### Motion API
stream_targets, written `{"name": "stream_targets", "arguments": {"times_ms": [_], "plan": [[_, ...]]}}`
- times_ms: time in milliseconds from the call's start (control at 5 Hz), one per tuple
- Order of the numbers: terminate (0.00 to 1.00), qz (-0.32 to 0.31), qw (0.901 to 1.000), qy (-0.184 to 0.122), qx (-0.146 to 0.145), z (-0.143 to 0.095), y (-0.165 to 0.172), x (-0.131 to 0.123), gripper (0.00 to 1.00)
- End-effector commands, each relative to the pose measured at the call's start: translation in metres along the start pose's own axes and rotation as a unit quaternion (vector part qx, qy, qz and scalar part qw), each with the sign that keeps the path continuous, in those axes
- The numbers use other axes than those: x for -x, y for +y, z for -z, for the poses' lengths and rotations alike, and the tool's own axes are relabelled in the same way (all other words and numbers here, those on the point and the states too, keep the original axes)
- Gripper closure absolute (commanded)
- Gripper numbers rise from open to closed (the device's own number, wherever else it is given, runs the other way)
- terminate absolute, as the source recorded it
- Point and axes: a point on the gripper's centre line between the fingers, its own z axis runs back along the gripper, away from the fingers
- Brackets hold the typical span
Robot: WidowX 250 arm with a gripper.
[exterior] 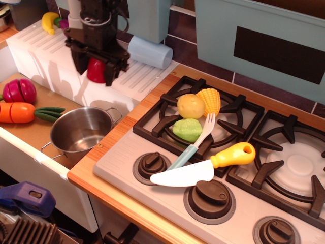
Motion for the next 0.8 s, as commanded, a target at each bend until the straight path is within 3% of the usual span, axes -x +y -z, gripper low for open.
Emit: {"name": "stream_targets", "arguments": {"times_ms": [0, 200, 400, 600], "plan": [[0.00, -0.011, 0.9995, 0.029, 0.012, -0.015, 0.011, 0.018, 1.00], [0.00, -0.014, 0.9983, 0.055, 0.008, -0.023, 0.006, 0.032, 1.00], [0.00, -0.014, 0.9983, 0.055, 0.008, -0.023, 0.006, 0.032, 0.00], [1.00, -0.014, 0.9983, 0.055, 0.008, -0.023, 0.006, 0.032, 0.00]]}}
